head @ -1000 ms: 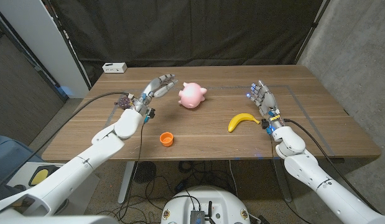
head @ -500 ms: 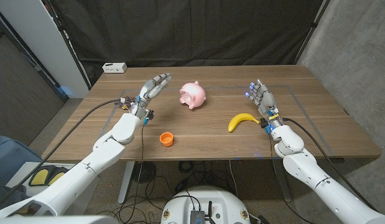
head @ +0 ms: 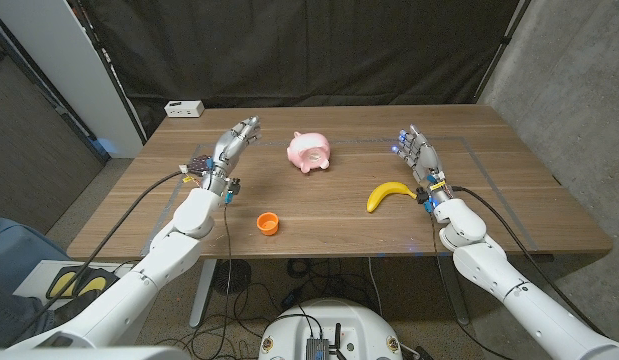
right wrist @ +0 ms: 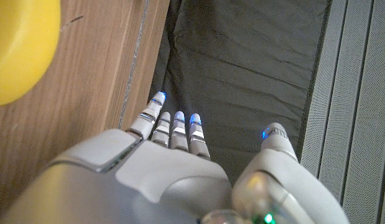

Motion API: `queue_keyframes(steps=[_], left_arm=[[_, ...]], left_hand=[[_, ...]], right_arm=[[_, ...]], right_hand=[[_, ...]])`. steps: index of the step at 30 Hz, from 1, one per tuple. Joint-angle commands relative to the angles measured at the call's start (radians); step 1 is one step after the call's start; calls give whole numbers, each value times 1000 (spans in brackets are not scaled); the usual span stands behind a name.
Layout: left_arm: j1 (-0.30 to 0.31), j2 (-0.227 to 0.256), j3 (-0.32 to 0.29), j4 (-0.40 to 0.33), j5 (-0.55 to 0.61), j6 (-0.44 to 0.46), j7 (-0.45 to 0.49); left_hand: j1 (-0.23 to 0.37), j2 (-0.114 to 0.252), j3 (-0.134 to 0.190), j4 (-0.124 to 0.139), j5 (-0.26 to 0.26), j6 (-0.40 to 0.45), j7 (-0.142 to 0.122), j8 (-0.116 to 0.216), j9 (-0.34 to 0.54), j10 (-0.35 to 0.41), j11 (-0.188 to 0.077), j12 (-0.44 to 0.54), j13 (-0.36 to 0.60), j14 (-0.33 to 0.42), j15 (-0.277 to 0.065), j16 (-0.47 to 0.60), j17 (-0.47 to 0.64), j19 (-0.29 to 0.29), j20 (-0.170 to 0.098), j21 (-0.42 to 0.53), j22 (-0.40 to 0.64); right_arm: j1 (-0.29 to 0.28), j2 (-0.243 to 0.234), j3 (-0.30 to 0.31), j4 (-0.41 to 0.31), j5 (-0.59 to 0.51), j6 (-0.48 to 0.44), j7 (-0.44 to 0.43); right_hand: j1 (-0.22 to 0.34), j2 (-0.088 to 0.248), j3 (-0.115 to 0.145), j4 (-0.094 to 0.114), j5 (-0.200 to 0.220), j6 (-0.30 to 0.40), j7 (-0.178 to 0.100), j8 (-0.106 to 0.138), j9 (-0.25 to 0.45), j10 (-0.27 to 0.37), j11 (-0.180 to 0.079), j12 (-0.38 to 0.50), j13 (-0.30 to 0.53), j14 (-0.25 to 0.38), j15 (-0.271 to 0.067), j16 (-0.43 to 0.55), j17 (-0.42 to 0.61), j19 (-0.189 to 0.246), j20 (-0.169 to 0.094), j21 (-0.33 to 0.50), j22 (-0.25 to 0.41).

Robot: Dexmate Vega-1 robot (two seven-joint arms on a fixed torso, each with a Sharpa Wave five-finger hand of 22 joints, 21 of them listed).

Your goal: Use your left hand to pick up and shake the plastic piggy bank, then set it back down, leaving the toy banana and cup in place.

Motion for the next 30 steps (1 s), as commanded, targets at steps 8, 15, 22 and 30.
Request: queue_keyframes(steps=[8, 15, 22, 30], left_arm=[[24, -37, -61, 54, -133, -17, -15], [30, -39, -66, 58, -167, 4, -26], [18, -50, -58, 73, -159, -6, -30], [6, -61, -50, 96, -167, -13, -45]], left_hand=[[-25, -6, -11, -8, -1, -11, 3, 5, -1, -7, 6, 2, -10, -14, -1, -1, -3, -12, -32, -11, 1], [-29, -6, -12, -10, -1, -15, 4, 5, -2, -13, 2, 2, -15, -22, -3, -2, -3, -22, -31, -17, 0], [-32, -5, -12, -12, 0, -14, 4, 6, -2, -12, 0, 4, -18, -23, -2, 0, -4, -24, -28, -19, 0], [-33, -4, -12, -15, 0, -12, 5, 8, -2, -14, 2, 5, -22, -25, -3, 0, -4, -26, -27, -22, 0]], right_arm=[[27, -11, -4, -4, -1, -44, -2], [53, 16, -11, 40, 15, -24, 22], [62, 18, -14, 51, 9, -23, 22], [58, 12, -11, 41, 8, -35, 9]], right_hand=[[9, 1, -6, -2, -1, 5, -2, -1, 5, 3, -4, -1, 1, 2, -1, -4, 2, 1, -11, 0, 3], [9, 1, -6, -1, -1, 4, -1, -1, 5, 3, -4, -2, 1, 1, 0, -4, 2, 0, -9, -1, 3], [10, 2, -6, -1, -1, 4, -1, -1, 5, 2, -3, -2, 1, 1, 3, -4, 2, 0, -8, -1, 3], [10, 2, -7, -1, -1, 4, -1, -1, 5, 2, -2, -3, 1, 2, 6, -5, 2, -2, -5, -2, 3]])
